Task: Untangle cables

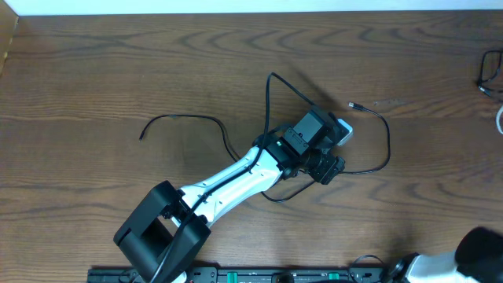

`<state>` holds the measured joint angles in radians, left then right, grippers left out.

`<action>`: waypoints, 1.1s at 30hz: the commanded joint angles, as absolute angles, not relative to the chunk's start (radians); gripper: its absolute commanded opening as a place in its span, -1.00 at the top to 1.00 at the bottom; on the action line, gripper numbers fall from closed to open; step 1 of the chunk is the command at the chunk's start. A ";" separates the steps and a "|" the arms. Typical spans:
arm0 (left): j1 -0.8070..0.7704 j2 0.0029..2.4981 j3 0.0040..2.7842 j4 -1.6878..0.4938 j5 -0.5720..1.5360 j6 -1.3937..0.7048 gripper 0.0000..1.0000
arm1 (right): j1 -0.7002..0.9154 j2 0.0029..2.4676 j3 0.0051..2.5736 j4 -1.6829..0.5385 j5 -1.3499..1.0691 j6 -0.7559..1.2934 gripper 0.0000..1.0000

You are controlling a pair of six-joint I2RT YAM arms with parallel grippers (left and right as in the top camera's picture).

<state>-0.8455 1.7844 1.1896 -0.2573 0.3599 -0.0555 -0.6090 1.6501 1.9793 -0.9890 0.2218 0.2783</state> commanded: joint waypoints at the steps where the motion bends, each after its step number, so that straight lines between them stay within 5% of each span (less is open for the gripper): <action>1: -0.843 1.794 1.198 -0.260 0.348 -0.062 -0.35 | -0.670 1.732 1.981 -0.955 0.205 0.315 0.98; 5: -0.843 1.794 1.198 -0.261 0.345 -0.062 -0.35 | -0.723 1.855 1.981 -0.903 0.134 0.314 0.89; 6: -0.843 1.794 1.198 -0.261 0.345 -0.062 -0.36 | -0.730 1.877 1.981 -0.897 0.105 0.313 0.56; 8: -0.843 1.794 1.198 -0.260 0.345 -0.062 -0.35 | -0.740 1.911 1.981 -0.895 0.039 0.313 -0.68; 9: -0.843 1.794 1.198 -0.261 0.329 -0.062 -0.35 | -0.744 1.927 1.981 -0.910 -0.021 0.314 -0.98; 21: -0.683 1.634 1.261 -0.503 0.294 -0.132 -0.34 | -0.669 1.861 1.981 -1.059 -0.430 0.216 -0.99; 33: -0.310 1.444 1.261 -0.849 0.249 -0.331 -0.33 | -0.335 1.860 1.980 -1.298 -0.485 -0.127 -0.99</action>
